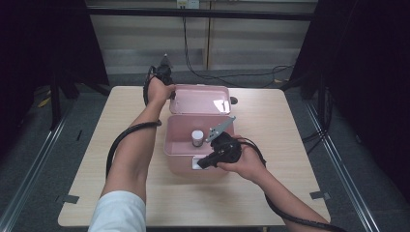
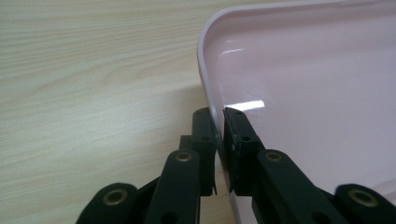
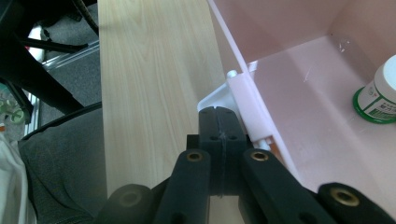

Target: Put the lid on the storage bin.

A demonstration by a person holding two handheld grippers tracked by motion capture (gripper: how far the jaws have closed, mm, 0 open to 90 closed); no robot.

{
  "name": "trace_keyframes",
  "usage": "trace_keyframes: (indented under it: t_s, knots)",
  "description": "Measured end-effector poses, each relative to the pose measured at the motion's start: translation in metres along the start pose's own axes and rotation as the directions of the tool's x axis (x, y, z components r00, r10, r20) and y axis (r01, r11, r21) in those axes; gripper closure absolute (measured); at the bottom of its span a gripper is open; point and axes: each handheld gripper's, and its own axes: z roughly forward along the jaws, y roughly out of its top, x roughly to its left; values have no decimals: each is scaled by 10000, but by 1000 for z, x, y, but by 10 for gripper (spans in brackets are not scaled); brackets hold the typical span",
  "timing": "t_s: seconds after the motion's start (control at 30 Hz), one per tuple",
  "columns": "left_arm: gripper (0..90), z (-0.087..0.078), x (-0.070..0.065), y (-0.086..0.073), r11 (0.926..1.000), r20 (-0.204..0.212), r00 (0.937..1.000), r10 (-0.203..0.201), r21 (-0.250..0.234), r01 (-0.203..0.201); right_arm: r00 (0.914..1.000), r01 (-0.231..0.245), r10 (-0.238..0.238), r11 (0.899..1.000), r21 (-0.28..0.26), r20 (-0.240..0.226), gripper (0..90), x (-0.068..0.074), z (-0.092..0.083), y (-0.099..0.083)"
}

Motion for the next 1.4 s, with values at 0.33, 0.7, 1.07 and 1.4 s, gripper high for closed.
trace_keyframes:
  t_s: [0.33, 0.7, 1.07, 1.4]
  knots:
    - [839, -22, -2, 0, 9994, 32, 10000, 77, -326, -76, 10000, -80, 80, 10000, 24, 23, 900, 1, 0, 0]
    - [851, -49, 0, -2, 9991, 324, 9995, 42, -427, -28, 9999, -132, 132, 9998, 146, 45, 900, 1, 0, 1]
    - [861, -73, -3, -6, 9986, 412, 9991, 117, -522, -96, 9993, -339, 336, 9993, 141, 165, 900, 4, 0, 1]
    - [871, -87, -3, -8, 9994, 534, 9986, 39, -334, -21, 9991, -373, 368, 9990, 227, 216, 900, 4, 0, 1]
